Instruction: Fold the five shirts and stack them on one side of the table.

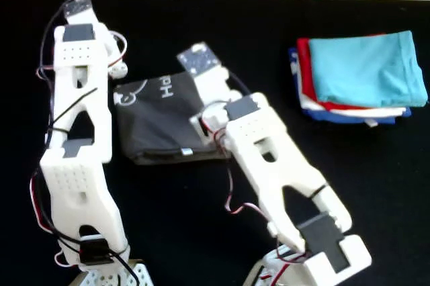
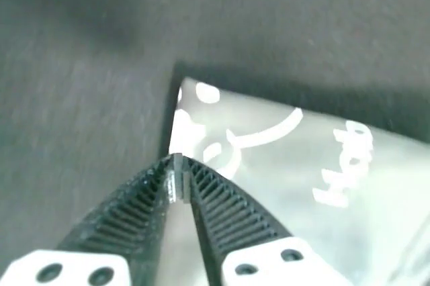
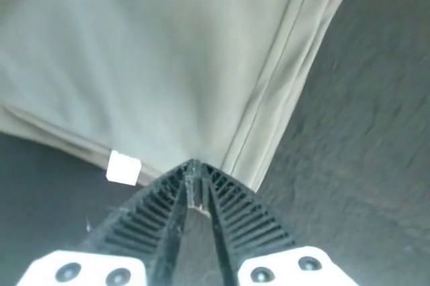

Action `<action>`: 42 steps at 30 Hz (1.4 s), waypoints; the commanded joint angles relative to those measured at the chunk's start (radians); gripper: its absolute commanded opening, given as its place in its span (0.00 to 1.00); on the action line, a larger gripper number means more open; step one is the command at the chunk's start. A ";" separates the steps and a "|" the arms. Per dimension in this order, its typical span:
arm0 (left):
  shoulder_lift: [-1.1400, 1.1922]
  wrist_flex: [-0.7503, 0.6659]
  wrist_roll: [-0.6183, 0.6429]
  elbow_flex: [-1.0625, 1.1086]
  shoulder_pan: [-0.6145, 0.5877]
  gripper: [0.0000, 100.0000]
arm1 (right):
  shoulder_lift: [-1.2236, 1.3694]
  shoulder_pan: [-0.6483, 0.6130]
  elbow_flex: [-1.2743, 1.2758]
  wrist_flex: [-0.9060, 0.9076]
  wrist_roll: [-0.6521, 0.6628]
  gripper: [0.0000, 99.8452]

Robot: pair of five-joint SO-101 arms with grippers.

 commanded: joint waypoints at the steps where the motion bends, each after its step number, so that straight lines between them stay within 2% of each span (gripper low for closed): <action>1: -0.111 0.107 -0.009 -0.007 -0.010 0.01 | -0.042 0.042 -0.108 0.005 -0.008 0.01; 6: -0.116 0.249 -0.043 0.002 -0.005 0.01 | 0.136 0.077 -0.318 -0.010 -0.008 0.01; 10: -0.156 0.265 -0.044 0.101 -0.005 0.01 | 0.357 0.077 -0.532 0.036 -0.008 0.01; 14: -0.303 0.244 -0.044 0.311 -0.005 0.01 | 0.541 0.077 -0.750 0.074 -0.008 0.01; 17: -0.475 0.144 -0.044 0.538 -0.005 0.01 | 0.656 0.074 -0.895 0.113 -0.008 0.01; 21: -0.704 -0.055 -0.043 0.865 0.002 0.01 | 0.789 0.076 -1.059 0.165 -0.035 0.01; 27: -0.914 -0.325 -0.037 1.244 0.094 0.01 | 0.961 0.061 -1.210 0.220 -0.092 0.01; 31: -1.010 -0.379 -0.037 1.339 0.153 0.01 | 1.033 0.059 -1.276 0.236 -0.092 0.01; 38: -1.050 -0.502 -0.034 1.455 0.154 0.01 | 1.082 0.056 -1.305 0.234 -0.092 0.01; 42: -1.049 -0.594 0.035 1.529 0.154 0.01 | 1.107 0.056 -1.305 0.232 -0.092 0.01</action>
